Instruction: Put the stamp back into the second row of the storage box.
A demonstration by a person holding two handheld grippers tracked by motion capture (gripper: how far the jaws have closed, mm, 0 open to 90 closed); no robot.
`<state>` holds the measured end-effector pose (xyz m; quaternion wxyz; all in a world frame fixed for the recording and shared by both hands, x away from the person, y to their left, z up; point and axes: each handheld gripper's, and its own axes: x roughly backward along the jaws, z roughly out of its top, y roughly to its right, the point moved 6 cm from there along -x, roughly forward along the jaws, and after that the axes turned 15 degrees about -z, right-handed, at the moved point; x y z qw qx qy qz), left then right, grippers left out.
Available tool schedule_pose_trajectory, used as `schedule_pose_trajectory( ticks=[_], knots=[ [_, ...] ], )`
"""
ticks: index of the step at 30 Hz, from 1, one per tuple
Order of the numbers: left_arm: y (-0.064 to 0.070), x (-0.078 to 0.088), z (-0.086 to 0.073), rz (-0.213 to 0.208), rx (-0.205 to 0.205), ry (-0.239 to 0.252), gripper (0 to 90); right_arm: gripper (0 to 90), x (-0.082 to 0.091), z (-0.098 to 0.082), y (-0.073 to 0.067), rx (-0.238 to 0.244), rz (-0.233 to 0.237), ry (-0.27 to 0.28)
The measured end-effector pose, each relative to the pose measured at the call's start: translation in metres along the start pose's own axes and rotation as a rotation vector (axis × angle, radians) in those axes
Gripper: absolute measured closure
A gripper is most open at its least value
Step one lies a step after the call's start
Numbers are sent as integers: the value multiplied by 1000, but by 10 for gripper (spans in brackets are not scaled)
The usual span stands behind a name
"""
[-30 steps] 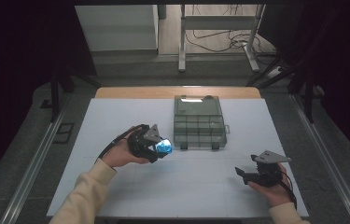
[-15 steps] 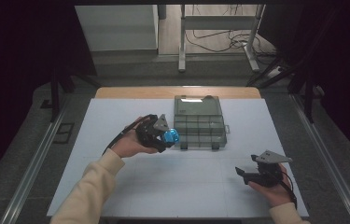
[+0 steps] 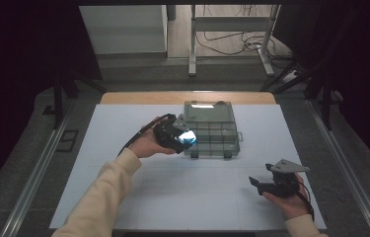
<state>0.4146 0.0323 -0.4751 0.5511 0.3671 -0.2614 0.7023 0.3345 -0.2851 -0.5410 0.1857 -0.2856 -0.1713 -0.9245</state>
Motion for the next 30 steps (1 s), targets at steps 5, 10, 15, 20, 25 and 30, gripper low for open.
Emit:
schedule_pose_trajectory(
  ticks=[5, 10, 15, 20, 25, 30],
  knots=[
    [-1, -5, 9, -9, -18, -17, 401, 182, 0, 0, 0, -3, 0, 2],
    [-4, -8, 19, -15, -27, -17, 401, 182, 0, 0, 0, -2, 0, 2],
    [-9, -15, 26, -23, -23, -28, 401, 182, 0, 0, 0, -4, 0, 1],
    [-13, -23, 34, -34, -29, -36, 401, 181, 0, 0, 0, -8, 1, 1],
    [-17, -31, 42, -47, -39, -40, 401, 181, 0, -1, 1, -10, 1, 1],
    [-23, -40, 48, -56, -37, -47, 401, 181, 0, -1, 1, -11, 2, 1]
  ],
)
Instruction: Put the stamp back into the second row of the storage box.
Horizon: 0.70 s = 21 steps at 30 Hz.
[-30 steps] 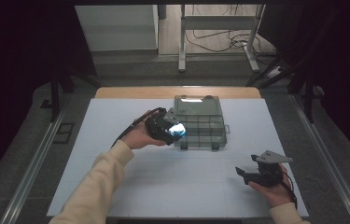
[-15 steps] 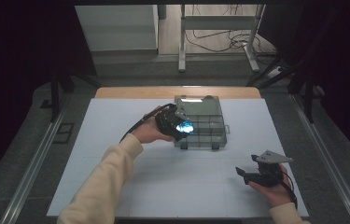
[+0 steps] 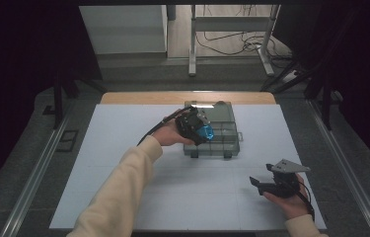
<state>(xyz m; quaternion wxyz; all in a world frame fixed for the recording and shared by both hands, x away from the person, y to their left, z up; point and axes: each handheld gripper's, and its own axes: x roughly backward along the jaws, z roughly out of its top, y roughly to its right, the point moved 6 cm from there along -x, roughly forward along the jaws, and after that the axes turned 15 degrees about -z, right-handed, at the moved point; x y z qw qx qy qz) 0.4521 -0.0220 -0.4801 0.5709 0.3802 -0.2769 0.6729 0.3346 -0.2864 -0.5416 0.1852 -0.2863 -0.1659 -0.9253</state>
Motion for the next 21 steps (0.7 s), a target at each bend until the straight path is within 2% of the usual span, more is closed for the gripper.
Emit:
schedule_pose_trajectory(
  ticks=[8, 21],
  knots=[
    [-11, -11, -6, -8, 18, -11, 401, 181, 0, 0, 0, 0, 5, 1],
    [-12, -27, -12, -25, -13, -56, 400, 181, 0, 0, 0, 0, 6, -2]
  ],
)
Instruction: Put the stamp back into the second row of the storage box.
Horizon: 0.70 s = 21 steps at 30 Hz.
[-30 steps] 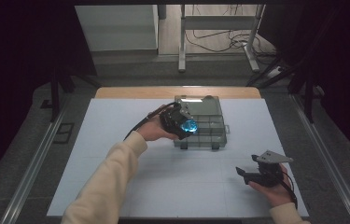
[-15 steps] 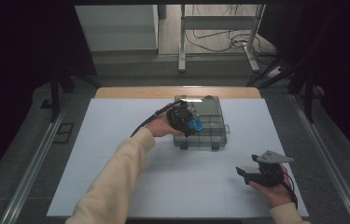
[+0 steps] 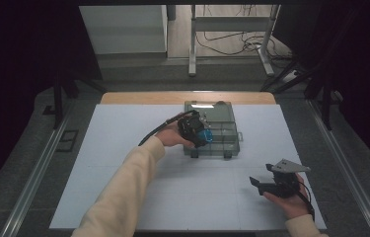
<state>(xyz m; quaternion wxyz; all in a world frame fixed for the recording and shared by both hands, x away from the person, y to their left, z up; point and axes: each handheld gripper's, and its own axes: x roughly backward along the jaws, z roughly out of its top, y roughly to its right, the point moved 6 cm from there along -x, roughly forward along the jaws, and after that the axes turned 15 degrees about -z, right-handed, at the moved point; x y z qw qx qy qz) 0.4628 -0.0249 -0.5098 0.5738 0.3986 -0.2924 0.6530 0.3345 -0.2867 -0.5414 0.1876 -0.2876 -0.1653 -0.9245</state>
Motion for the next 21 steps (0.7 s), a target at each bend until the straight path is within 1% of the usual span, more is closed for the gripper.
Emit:
schedule_pose_trajectory(
  ticks=[5, 8, 12, 14, 15, 16, 18, 19, 21],
  knots=[
    [0, -6, -1, -3, -9, -20, 400, 181, 0, 0, 0, 1, 1, -1],
    [1, -8, -2, -9, -10, -21, 400, 181, 0, 0, 0, 3, 1, -1],
    [0, -11, -1, -1, -13, -25, 400, 181, -1, 0, 1, -2, -1, 2],
    [1, -12, -1, -12, -16, -18, 397, 181, -1, 0, 1, -1, -2, 1],
    [2, -11, -1, -17, -25, -7, 381, 181, -1, 0, 0, 0, -2, 2],
    [2, -11, 0, -17, -27, 4, 336, 181, 0, 0, 0, 0, -2, 2],
    [2, -7, 2, -23, -15, 22, 231, 181, 0, 0, 1, 0, -3, 3],
    [2, -5, 2, -22, -11, 32, 199, 181, 0, 0, 1, 0, -2, 3],
    [3, 0, 3, -26, 6, 45, 168, 181, 0, 0, 0, 0, -1, 2]
  ],
)
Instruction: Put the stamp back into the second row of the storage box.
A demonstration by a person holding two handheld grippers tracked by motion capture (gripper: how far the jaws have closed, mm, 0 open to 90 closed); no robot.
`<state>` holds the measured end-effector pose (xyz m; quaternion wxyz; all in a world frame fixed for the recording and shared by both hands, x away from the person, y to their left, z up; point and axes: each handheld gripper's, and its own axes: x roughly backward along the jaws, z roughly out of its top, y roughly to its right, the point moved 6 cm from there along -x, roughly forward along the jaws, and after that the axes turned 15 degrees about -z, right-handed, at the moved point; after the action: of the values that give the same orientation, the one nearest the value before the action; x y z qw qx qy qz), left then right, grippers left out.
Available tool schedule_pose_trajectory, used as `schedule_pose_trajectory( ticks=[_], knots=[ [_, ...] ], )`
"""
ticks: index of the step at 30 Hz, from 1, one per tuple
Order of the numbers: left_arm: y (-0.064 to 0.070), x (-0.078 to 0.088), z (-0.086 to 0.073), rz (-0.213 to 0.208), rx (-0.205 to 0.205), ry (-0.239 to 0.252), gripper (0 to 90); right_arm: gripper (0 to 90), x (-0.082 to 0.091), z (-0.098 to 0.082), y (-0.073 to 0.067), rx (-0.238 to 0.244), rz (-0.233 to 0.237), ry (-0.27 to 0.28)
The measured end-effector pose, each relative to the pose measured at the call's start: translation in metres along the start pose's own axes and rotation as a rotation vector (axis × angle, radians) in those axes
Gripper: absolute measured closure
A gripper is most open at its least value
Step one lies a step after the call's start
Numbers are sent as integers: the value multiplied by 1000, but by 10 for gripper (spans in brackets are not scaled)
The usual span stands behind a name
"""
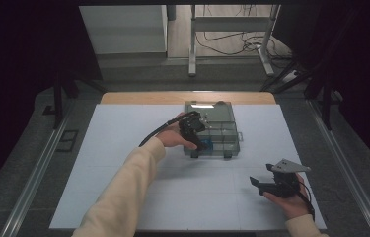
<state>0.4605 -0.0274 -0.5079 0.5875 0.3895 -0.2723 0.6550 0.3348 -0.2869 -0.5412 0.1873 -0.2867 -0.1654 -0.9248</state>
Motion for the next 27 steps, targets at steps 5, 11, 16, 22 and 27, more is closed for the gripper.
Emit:
schedule_pose_trajectory(
  ticks=[5, 11, 16, 22, 27],
  knots=[
    [1, 12, -4, -8, 91, 49, 104, 181, 0, 0, 0, 2, -1, -2],
    [6, 31, -17, 12, 180, 131, 89, 181, 0, 1, 1, -7, 0, 8],
    [17, 46, -31, 48, 226, 174, 94, 181, 2, 2, -1, -6, 8, 19],
    [39, 60, -48, 69, 227, 214, 98, 181, 3, 3, 0, -8, 7, 23],
    [61, 71, -70, 94, 246, 262, 109, 180, 3, 3, -1, -3, 1, 19]
  ],
)
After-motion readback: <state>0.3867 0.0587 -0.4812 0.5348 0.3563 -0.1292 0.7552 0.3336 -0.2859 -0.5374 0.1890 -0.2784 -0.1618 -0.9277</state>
